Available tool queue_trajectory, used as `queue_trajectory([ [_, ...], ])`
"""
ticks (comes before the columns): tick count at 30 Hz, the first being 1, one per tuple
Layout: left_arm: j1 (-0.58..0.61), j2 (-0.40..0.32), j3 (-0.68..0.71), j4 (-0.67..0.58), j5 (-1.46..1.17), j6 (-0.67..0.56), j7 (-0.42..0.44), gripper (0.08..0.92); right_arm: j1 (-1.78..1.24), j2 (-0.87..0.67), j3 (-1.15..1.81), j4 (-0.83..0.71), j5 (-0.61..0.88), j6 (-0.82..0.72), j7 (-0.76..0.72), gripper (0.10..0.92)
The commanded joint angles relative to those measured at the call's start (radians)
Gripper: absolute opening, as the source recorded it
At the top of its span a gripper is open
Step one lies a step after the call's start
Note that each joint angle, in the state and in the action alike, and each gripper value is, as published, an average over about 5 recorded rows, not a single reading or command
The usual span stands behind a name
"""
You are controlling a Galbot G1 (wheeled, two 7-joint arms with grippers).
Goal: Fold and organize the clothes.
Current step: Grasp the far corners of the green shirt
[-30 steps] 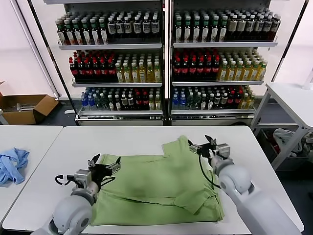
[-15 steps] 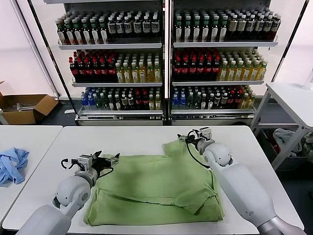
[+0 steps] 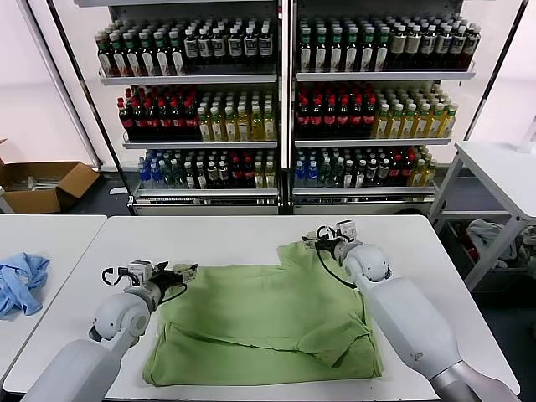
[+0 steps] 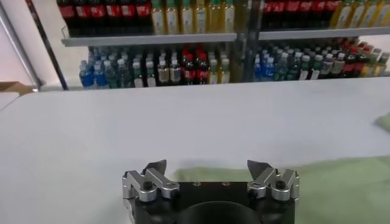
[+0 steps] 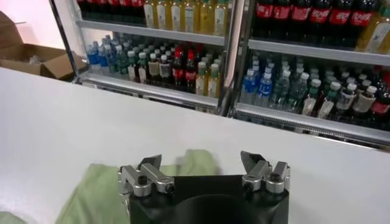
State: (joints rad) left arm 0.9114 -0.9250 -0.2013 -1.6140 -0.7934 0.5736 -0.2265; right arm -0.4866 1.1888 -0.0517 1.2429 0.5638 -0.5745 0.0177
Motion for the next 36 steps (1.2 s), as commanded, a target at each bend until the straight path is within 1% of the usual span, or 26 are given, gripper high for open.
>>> queue_trajectory([
  [1,-0.001,-0.001,-0.007,0.058,-0.008,0.003,0.025,0.823,0.004,0.010,-0.004,-0.025,-0.011,-0.004,-0.009,0.823],
  [5,0.006,0.000,-0.008,0.050,-0.004,0.003,0.047,0.818,-0.001,0.012,0.000,-0.033,-0.009,-0.004,-0.015,0.823],
  [7,0.009,0.002,-0.008,0.044,0.002,0.003,0.061,0.792,-0.004,0.014,0.002,-0.043,-0.008,-0.004,-0.019,0.809],
  [9,0.013,0.004,-0.008,0.036,0.007,0.003,0.073,0.741,-0.010,0.016,0.005,-0.052,-0.008,-0.004,-0.022,0.778],
  [24,0.032,0.019,0.000,-0.019,0.040,-0.044,0.109,0.307,-0.030,0.014,0.001,-0.017,-0.019,-0.002,-0.035,0.351],
  [30,0.059,0.040,-0.010,-0.079,0.051,-0.084,0.106,0.137,-0.045,-0.028,0.002,0.080,-0.012,0.020,-0.028,0.178],
  [32,0.072,0.051,-0.015,-0.103,0.053,-0.098,0.099,0.101,-0.056,-0.055,0.001,0.128,0.003,0.026,-0.021,0.132],
  [34,0.085,0.065,-0.019,-0.124,0.056,-0.113,0.093,0.081,-0.073,-0.083,0.002,0.177,0.019,0.029,-0.012,0.111],
  [36,0.102,0.080,-0.025,-0.145,0.067,-0.130,0.085,0.081,-0.100,-0.113,0.009,0.238,0.037,0.031,0.003,0.109],
])
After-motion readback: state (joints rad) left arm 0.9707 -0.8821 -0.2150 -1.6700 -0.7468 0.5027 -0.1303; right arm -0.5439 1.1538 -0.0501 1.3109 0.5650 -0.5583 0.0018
